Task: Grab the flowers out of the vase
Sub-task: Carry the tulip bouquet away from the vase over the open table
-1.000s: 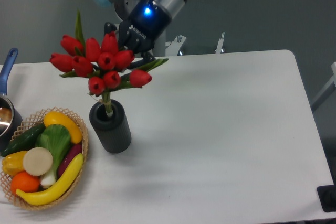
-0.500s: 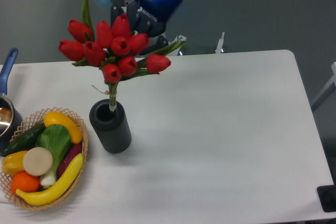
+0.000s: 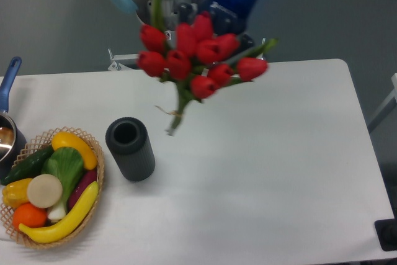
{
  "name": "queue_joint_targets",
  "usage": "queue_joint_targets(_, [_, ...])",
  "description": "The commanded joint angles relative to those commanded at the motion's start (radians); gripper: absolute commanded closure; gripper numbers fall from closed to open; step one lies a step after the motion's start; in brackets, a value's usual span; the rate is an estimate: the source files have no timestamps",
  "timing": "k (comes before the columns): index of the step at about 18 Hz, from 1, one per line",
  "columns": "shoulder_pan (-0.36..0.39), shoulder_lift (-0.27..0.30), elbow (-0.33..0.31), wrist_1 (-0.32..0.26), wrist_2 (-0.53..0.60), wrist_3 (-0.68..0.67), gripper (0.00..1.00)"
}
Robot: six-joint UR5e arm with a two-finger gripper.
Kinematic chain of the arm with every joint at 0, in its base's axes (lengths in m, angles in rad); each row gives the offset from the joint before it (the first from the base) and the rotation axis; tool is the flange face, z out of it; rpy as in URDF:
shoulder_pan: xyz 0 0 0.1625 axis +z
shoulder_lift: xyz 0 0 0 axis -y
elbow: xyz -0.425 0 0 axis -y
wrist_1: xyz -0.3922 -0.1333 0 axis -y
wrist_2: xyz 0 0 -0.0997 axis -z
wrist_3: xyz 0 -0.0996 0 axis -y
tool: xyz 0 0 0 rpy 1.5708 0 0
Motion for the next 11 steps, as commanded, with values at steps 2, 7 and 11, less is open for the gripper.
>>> queue_joint_targets(2, [0.0,-0.002,-0.006,-0.005,0.11,0.04,1.0])
queue_joint_targets(7, [-0.005,-0.005,-0.015,-0.012,0.304,0.046,1.0])
queue_joint_targets(11, [-0.02,-0.049,-0.024,-0.012,0.46,0.048,1.0])
